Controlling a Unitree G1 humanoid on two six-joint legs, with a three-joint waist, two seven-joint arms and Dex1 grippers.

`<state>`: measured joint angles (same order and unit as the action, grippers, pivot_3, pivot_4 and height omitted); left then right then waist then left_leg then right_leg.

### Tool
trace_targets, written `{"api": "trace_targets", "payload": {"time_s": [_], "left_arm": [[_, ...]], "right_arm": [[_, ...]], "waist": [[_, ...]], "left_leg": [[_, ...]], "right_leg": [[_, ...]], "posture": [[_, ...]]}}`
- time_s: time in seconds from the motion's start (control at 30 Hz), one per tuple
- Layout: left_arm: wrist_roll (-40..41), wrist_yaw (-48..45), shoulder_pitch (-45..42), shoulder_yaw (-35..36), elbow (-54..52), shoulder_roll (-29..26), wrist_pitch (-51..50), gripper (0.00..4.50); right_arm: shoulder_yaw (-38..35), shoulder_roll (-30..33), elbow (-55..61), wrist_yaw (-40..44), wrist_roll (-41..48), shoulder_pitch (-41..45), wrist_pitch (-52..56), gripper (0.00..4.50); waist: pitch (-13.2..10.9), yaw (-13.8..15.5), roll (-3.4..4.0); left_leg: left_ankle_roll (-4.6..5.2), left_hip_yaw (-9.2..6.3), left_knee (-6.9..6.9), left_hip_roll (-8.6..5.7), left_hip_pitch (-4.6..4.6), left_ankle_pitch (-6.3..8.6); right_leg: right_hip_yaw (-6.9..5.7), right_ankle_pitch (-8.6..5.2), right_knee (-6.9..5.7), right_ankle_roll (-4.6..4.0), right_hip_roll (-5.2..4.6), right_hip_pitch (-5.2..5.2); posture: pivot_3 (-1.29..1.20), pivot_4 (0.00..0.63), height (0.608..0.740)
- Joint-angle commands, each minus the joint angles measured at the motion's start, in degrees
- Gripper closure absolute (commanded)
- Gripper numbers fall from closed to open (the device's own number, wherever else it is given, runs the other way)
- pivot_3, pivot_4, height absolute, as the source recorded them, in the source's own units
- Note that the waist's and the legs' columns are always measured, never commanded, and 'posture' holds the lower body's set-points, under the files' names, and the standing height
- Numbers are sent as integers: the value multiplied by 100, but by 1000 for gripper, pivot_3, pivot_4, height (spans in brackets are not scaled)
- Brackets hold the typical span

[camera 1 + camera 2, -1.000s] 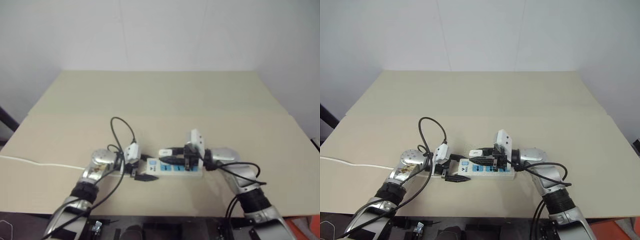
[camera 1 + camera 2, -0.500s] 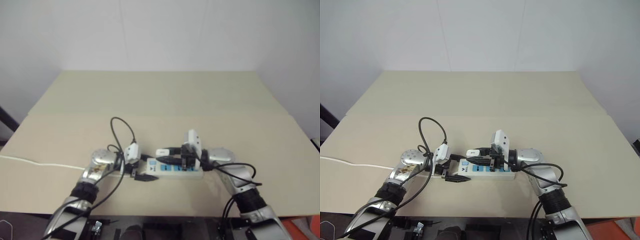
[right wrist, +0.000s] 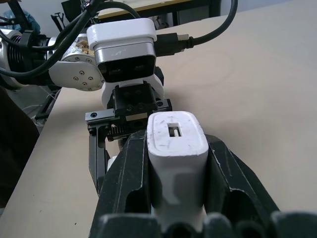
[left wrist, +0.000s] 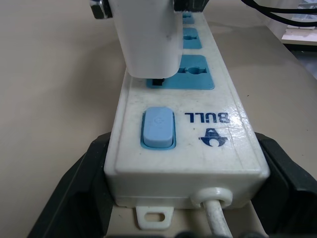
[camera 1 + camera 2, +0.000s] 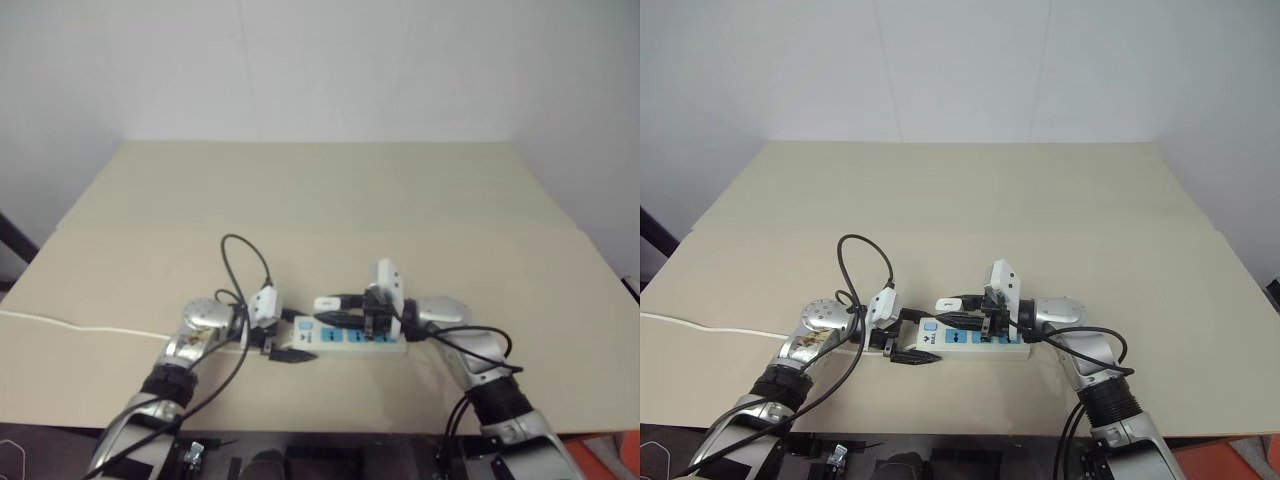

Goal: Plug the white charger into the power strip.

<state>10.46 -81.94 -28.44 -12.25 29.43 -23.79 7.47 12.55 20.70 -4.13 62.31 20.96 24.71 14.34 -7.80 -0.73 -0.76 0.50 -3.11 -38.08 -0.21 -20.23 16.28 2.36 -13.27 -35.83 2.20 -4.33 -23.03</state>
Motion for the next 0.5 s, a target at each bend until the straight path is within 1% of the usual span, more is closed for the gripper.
{"api": "trace_targets", "payload": {"time_s": [0.03, 0.23, 0.5], "left_arm": [[-69, -54, 69, -136, -50, 10, 14, 1188], [-68, -55, 73, -131, -44, -2, 11, 1188], [-47, -47, 130, -123, -115, -46, -12, 1188]], "right_arm": [[-168, 22, 157, 37, 97, 52, -77, 3407], [-212, 75, -70, 93, 44, 0, -215, 3407], [-32, 245, -551, 290, -225, -432, -705, 3407]], "waist": [[0, 0, 0], [0, 2, 0], [1, 7, -1]], "left_leg": [[0, 0, 0, 0, 0, 0], [0, 0, 0, 0, 0, 0], [0, -1, 0, -1, 3, 0]], "right_leg": [[0, 0, 0, 0, 0, 0], [0, 0, 0, 0, 0, 0], [0, 0, 2, 0, -1, 5]], "posture": [[0, 150, 740], [0, 150, 740], [0, 150, 740]]}}
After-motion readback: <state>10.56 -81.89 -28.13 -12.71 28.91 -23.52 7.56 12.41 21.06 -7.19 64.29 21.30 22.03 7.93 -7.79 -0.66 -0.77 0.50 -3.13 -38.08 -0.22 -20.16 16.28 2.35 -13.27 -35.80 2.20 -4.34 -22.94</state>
